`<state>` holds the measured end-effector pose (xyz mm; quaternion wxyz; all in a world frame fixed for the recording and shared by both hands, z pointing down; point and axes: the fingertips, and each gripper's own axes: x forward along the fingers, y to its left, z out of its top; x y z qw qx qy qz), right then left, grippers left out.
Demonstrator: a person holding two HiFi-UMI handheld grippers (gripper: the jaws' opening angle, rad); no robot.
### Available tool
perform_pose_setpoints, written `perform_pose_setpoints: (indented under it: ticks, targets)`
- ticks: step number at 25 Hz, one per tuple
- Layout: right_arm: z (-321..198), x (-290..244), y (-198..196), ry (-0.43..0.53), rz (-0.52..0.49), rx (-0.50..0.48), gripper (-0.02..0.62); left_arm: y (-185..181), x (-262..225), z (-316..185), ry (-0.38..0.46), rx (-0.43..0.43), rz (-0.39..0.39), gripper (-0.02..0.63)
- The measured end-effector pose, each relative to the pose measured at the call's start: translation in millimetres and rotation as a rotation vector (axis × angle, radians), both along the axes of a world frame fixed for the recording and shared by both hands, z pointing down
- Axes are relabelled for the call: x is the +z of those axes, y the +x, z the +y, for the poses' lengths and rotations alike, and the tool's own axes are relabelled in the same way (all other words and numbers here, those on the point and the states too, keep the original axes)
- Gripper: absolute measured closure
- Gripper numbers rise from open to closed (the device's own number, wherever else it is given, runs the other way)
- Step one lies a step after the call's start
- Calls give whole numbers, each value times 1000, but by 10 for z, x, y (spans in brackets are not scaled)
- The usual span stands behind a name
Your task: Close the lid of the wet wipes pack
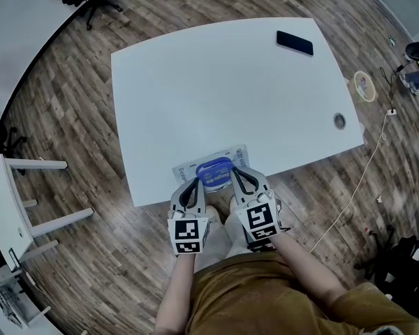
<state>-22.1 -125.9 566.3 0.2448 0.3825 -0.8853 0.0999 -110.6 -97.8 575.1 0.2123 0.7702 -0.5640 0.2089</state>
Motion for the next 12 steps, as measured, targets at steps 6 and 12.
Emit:
perform_pose_setpoints:
  ticks: [6, 12]
  targets:
    - [-21, 52, -15, -10, 7, 0, 588, -22, 51, -32, -2, 3, -4, 614]
    - [-50, 116, -40, -28, 16, 2, 588, -44, 80, -55, -15, -4, 2, 612]
